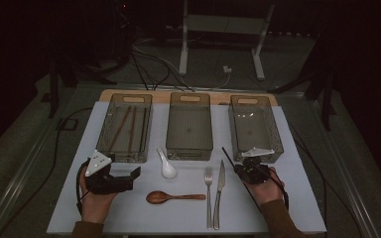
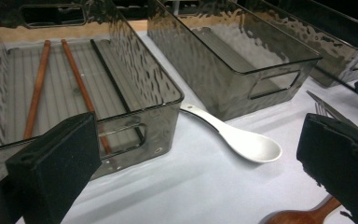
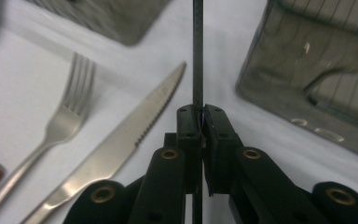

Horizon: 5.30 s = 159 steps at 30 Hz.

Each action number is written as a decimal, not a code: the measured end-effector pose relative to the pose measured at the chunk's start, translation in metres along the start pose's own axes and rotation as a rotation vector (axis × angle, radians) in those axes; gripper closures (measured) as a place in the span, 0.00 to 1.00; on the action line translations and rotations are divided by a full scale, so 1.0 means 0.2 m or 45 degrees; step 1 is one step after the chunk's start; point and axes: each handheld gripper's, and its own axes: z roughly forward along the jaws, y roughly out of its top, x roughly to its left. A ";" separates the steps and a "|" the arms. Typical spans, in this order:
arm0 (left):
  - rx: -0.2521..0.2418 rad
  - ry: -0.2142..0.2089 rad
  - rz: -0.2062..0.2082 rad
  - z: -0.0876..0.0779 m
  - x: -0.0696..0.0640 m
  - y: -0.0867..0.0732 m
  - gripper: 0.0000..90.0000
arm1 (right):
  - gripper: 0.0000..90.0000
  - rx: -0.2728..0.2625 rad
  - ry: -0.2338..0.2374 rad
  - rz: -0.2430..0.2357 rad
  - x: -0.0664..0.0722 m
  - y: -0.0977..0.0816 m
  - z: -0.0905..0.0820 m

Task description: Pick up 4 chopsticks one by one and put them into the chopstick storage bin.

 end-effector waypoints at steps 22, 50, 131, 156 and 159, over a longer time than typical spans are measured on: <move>0.028 -0.298 -0.026 0.30 -0.32 0.19 0.09 | 0.96 -0.282 0.174 -0.163 0.33 0.18 -0.18; 0.017 -0.659 -0.344 0.44 -0.37 0.25 0.95 | 0.96 -0.376 0.349 -0.198 0.60 0.26 -0.11; 0.056 -0.051 -0.320 0.13 0.35 0.56 0.96 | 0.11 -0.315 0.148 -0.044 0.16 0.01 -0.15; -0.015 0.040 -0.286 0.44 0.46 0.62 0.96 | 0.11 -0.306 0.146 -0.046 0.13 -0.03 -0.15; -0.008 0.052 -0.300 0.48 0.48 0.62 0.96 | 0.11 -0.305 0.148 -0.052 0.14 -0.03 -0.15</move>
